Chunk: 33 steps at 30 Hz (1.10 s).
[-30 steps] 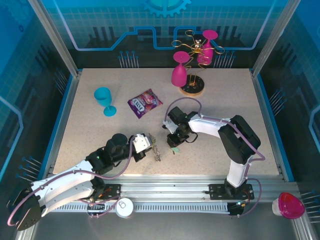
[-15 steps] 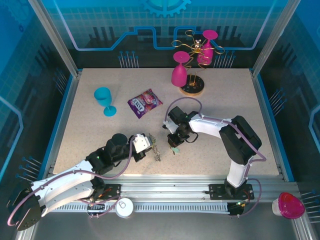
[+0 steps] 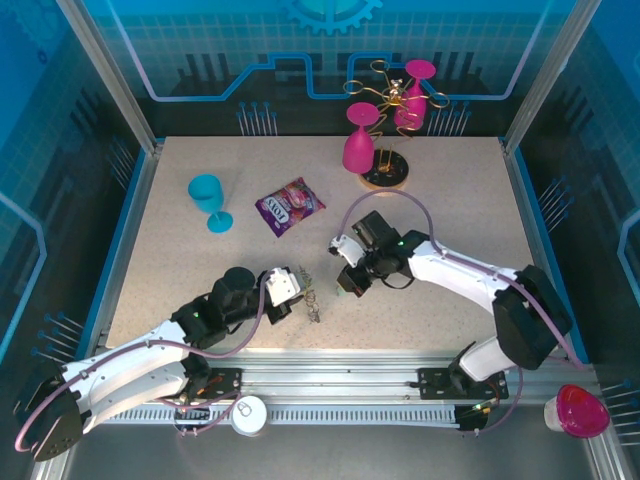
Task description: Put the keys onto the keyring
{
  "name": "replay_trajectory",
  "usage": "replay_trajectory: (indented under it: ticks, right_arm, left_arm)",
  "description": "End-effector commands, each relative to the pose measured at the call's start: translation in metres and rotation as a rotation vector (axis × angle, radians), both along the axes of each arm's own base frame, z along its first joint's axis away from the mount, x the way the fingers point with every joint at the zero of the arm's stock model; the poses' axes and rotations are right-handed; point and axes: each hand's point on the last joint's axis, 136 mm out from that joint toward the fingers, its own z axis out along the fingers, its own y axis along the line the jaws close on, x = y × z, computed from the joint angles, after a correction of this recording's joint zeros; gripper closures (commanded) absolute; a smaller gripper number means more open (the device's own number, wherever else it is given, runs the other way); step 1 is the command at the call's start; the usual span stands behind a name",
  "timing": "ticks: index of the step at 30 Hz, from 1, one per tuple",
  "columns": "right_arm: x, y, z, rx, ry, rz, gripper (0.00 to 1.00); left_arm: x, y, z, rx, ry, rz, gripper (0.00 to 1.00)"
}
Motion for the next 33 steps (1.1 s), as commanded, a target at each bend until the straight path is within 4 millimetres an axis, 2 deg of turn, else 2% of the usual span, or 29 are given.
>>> replay_trajectory:
  ticks: [1,7,13,20,33]
  right_arm:
    - [-0.013,0.019,0.021,0.151,-0.074,0.132,1.0]
    - [-0.034,0.03,0.051,0.326,-0.123,0.248,1.0]
    - [-0.048,0.038,0.066,0.403,-0.124,0.324,1.0]
    - [-0.049,0.054,0.08,0.458,-0.13,0.349,1.0]
    - [-0.038,0.063,0.078,0.444,-0.154,0.315,1.0]
  left_arm:
    - [0.001,-0.003,0.013,-0.03,0.003,0.005,1.0]
    - [-0.004,-0.002,0.016,-0.028,0.028,-0.003,1.0]
    - [-0.006,-0.004,0.017,-0.041,0.037,-0.017,1.0]
    - [-0.007,-0.006,0.018,-0.069,0.048,-0.018,1.0]
    - [-0.007,-0.007,0.017,-0.072,0.046,-0.024,1.0]
